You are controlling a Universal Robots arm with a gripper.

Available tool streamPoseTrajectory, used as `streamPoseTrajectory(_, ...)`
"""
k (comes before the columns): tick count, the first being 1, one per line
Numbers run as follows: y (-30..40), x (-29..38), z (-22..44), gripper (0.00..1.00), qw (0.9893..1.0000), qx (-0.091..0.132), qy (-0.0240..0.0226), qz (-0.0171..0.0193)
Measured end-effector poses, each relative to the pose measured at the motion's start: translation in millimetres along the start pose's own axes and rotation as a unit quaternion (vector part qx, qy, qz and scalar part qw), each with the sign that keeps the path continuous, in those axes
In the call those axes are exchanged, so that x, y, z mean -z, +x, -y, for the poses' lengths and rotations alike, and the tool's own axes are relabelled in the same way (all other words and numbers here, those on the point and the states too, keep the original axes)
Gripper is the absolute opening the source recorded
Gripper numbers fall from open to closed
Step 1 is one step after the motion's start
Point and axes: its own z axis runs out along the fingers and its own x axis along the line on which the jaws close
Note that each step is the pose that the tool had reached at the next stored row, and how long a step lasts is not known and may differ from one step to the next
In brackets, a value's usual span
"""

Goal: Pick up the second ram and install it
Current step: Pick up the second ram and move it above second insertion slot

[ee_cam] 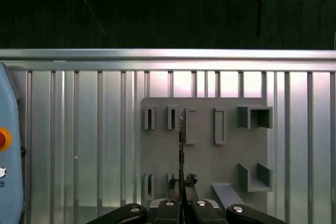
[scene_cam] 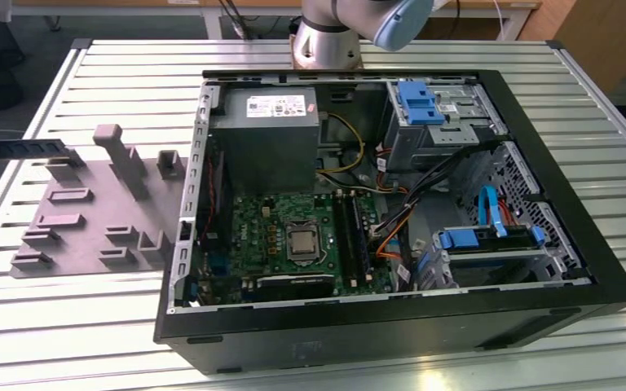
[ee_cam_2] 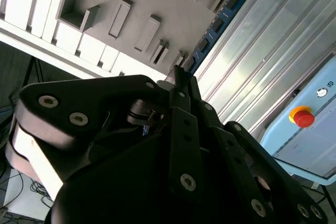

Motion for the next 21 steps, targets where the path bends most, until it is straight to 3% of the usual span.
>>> streamPoseTrajectory(21, -0.2, 12.0, 0.0, 0.14, 1.0, 0.0, -0.0001, 0.0)
